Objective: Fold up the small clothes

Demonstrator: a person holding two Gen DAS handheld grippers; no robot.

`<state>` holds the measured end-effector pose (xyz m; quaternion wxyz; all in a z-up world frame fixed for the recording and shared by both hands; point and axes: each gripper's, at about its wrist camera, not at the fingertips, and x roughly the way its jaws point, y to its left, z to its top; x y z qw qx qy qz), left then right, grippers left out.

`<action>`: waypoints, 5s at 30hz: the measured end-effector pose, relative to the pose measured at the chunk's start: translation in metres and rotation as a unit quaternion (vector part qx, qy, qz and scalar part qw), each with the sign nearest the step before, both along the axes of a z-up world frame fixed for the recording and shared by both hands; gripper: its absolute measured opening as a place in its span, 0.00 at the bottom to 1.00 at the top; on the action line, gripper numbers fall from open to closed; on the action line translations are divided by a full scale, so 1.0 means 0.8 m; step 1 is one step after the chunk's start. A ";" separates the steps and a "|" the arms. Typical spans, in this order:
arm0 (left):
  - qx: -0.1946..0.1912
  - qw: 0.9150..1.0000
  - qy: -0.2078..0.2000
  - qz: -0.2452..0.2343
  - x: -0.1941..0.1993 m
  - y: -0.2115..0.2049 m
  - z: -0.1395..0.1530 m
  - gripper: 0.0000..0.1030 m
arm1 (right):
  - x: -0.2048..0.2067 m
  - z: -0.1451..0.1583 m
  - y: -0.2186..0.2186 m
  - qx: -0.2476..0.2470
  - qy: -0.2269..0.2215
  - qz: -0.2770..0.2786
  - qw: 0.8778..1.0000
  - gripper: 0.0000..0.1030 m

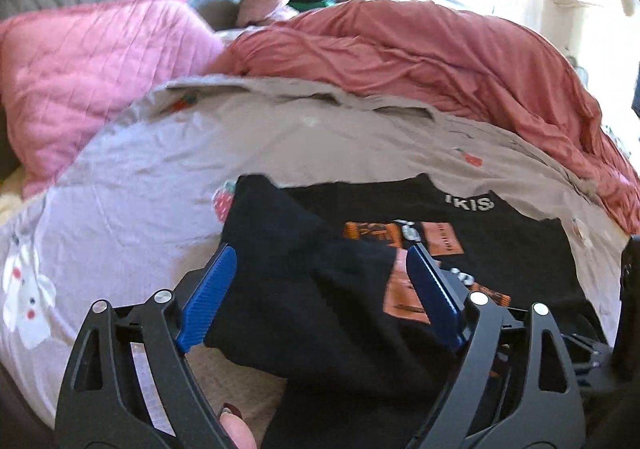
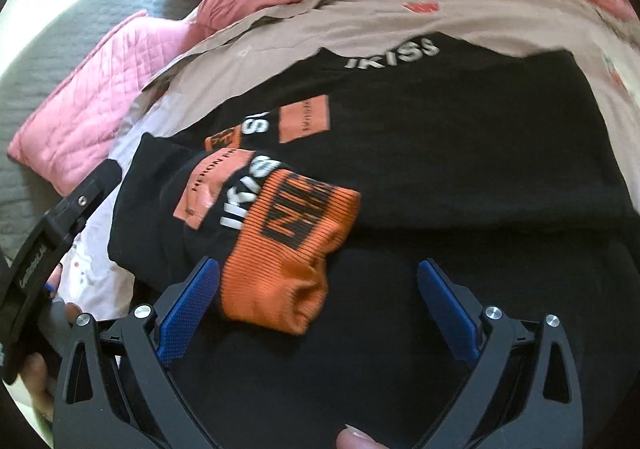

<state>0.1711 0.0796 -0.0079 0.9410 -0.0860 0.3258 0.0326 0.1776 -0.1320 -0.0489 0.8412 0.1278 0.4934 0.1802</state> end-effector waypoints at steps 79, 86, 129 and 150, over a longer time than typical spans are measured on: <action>0.019 0.994 0.015 -0.108 0.033 -0.043 -0.013 0.68 | 0.036 0.029 -0.098 -0.123 -0.096 -0.054 0.986 0.49; -0.003 0.985 0.120 -0.127 0.061 -0.047 -0.067 0.69 | 0.045 0.014 -0.091 -0.135 -0.076 -0.042 0.987 0.52; -0.036 0.998 0.022 -0.046 -0.013 0.020 -0.009 0.91 | -0.007 0.068 -0.187 -0.049 -0.086 -0.125 0.987 0.91; 0.006 0.998 0.026 -0.053 -0.097 0.015 0.003 0.91 | -0.063 0.093 -0.238 -0.039 -0.102 -0.141 0.984 0.91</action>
